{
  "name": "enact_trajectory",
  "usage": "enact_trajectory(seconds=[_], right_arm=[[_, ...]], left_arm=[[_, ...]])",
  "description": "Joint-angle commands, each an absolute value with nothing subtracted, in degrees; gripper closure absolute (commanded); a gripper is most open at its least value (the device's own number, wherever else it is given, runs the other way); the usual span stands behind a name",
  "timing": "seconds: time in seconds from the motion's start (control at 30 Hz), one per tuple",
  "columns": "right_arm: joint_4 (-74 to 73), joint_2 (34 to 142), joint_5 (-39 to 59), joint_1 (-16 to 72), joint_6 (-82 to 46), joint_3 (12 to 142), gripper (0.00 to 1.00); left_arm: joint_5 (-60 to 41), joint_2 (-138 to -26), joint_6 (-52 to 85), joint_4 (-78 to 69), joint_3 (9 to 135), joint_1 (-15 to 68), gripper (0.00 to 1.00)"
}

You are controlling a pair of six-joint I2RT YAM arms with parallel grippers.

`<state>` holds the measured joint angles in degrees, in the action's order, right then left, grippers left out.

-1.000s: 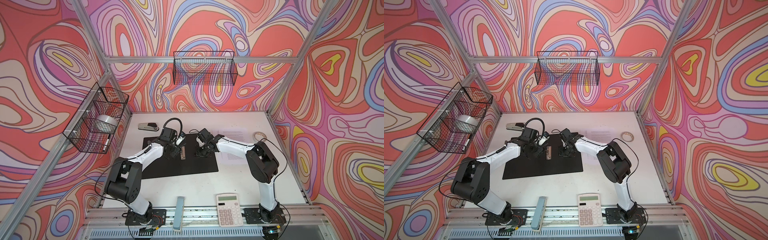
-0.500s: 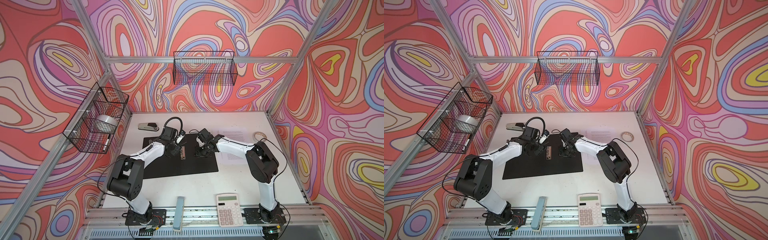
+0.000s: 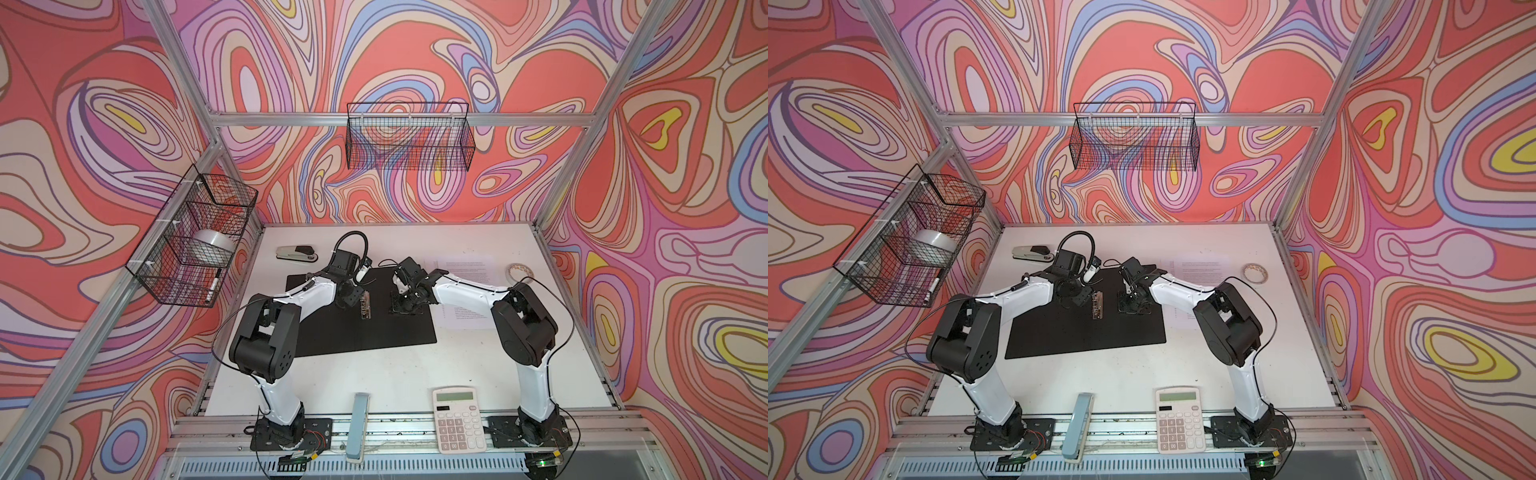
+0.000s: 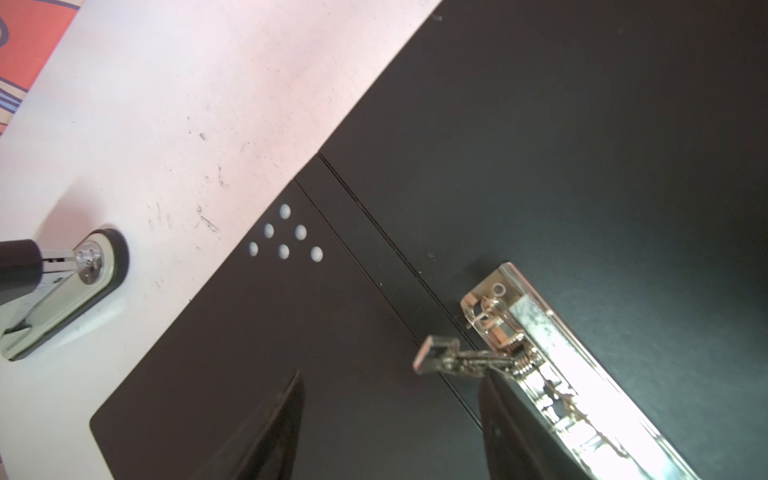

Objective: Put the files into the folder

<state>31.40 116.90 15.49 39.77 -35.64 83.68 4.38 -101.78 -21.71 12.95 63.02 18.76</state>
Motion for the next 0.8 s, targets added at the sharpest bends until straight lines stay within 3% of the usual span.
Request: enact_trajectory(seconds=[0.0, 0.47, 0.77], right_arm=[[32.2, 116.6, 14.3, 39.6, -35.4, 84.9, 0.70], [34.5, 112.7, 10.0, 39.2, -34.9, 85.1, 0.60], [41.4, 100.0, 5.1, 33.5, -31.4, 81.4, 0.50]], left_arm=[[6.8, -102.1, -20.8, 12.2, 64.7, 18.9, 0.33], [6.9, -96.8, -17.9, 22.9, 68.4, 18.6, 0.31], [-5.8, -86.6, -11.7, 42.6, 79.0, 18.7, 0.19]])
